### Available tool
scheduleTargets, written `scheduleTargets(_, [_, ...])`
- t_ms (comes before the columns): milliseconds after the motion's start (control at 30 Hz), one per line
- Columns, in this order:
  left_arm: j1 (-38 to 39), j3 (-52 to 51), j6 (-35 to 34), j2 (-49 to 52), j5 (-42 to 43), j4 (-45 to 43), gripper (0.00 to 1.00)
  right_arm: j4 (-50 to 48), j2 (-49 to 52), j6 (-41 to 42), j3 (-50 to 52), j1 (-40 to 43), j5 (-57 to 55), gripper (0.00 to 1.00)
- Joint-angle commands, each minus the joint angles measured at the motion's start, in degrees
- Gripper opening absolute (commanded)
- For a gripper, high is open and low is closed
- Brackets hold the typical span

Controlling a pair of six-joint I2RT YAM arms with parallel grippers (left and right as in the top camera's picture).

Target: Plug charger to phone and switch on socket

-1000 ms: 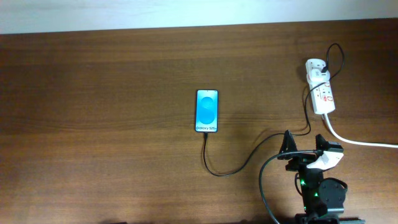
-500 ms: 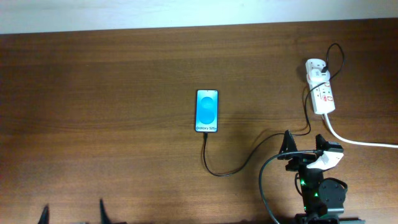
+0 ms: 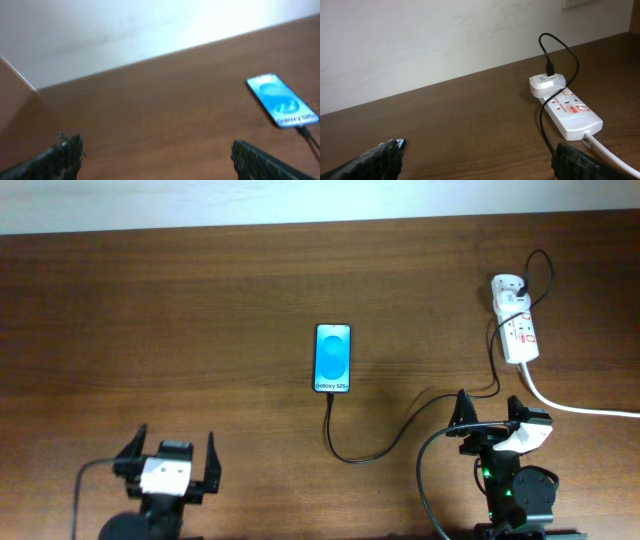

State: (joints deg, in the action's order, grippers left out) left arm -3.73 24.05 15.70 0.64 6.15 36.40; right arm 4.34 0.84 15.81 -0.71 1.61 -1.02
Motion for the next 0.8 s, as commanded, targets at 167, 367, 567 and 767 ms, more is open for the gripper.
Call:
scheduleTargets(167, [-0.2,-17.05,0.68,-0.37,2.64,-19.93,0.99,0.37,-0.66,-0.59,0.39,-0.57,0.33,0.99])
scheduleTargets(367, [-0.17,-21.03,0.63,-0.37,2.64,-26.77,0.99,0.37,-0.66,-0.59,0.39,-0.57,0.33,0.99])
scheduleTargets(567, [-0.11,-21.92,0.11,-0.37,2.64,-34.4,0.99,0.39,-0.66,-0.59,0.39,-0.57,0.33,0.99])
scheduleTargets(767, [0.63,-23.58,-5.97,-0.37,1.09,-32.46,0.99,0.37,-0.66,-0.59,0.39,-0.57,0.33,0.99])
